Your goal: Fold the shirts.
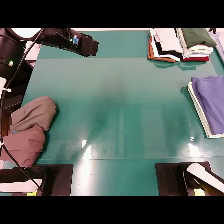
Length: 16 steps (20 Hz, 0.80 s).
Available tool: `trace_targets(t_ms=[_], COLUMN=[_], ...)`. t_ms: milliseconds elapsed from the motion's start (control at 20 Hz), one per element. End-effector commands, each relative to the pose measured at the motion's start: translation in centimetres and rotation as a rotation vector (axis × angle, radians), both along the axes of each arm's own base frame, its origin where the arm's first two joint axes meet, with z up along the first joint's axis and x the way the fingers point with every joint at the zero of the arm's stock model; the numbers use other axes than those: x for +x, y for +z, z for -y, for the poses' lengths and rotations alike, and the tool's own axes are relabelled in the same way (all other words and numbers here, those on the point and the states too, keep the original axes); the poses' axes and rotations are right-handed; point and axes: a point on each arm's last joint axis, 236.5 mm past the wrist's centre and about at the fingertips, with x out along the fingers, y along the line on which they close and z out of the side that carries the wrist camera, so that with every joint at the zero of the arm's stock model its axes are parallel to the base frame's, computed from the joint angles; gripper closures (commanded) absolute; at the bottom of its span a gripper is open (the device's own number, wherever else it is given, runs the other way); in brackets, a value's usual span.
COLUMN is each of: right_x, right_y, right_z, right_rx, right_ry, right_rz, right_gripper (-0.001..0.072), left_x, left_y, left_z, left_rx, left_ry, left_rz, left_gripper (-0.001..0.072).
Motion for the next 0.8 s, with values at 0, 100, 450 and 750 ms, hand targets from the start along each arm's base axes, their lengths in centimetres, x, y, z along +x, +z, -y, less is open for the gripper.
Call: trace_targets(t_ms=[0, 100, 450, 750], right_x=[0.1, 3.8, 13.4, 13.7], right_y=[1.7, 6.0, 13.9, 12.9], right_z=[-0.7, -2.4, -21.3, -35.6], right_rx=[-0.001, -0.02, 0.044, 0.136], right_ry=[-0.021, 0.049, 0.573, 0.969], right_rz=[0.08, 0.233, 0.531, 0.526], right_gripper=[0.0108, 0.0109, 0.0154, 0.0692], left_x=[0.0, 0.2, 0.9, 2.1], left_y=[-0.1, 0.2, 1.2, 3.0], left_z=[0.0, 0.1, 0.3, 0.5], left_rx=[0.002, -0.005, -0.033, -0.083], left_ry=[-0.002, 0.001, 0.014, 0.037], left_rz=[0.0, 0.01, 0.052, 0.127], left_gripper=[0.0684, 0.0684, 0.0684, 0.0684])
